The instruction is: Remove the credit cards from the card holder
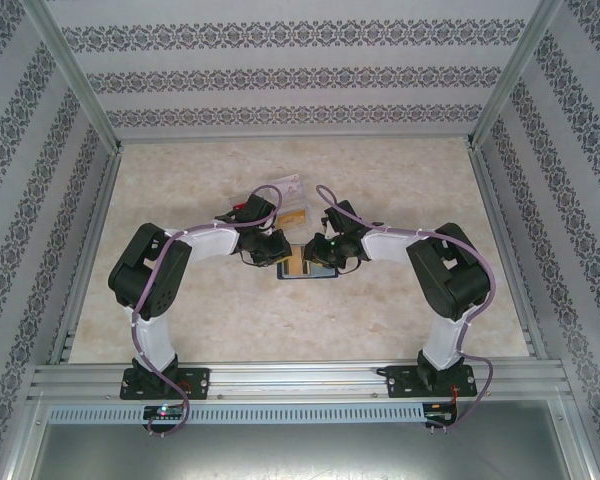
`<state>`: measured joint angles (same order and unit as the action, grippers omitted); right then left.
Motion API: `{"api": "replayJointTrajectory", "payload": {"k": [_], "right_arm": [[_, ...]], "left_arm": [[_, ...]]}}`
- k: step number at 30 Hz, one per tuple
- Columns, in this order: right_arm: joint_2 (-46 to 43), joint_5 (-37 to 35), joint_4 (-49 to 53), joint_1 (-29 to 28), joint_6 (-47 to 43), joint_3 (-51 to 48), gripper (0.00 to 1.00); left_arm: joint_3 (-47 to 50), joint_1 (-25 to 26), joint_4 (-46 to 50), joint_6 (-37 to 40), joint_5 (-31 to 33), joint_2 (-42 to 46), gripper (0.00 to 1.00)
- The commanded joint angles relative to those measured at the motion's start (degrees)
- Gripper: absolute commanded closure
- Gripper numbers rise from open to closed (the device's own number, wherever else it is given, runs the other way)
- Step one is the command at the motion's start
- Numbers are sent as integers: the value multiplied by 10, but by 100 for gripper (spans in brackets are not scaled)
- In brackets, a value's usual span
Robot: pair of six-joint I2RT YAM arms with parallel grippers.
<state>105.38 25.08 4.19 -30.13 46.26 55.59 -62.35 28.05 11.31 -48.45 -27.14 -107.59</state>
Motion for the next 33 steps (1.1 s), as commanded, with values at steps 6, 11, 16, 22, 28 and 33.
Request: {"api": "replayJointTrajectory", "payload": {"k": [6,11,16,22,28,33], "right_arm": [[2,52,-59,-5,-6,-24,79],[-12,37,-62,-4,-3,-34,84],[-30,18,-56,3,-1,-52,90],[-49,5,-65,13,0,-77,93],[-56,5,-73,21,1,-91,93],[-55,22,-84,21,6,-93,88]], "left_arm": [[26,0,34,4,18,-33,86],[27,0,38,1,24,-32,83],[26,0,43,3,29,-27,78],[25,0,50,5,34,-25,76],[26,0,52,6,33,-25,79],[22,0,50,6,29,-26,82]]}}
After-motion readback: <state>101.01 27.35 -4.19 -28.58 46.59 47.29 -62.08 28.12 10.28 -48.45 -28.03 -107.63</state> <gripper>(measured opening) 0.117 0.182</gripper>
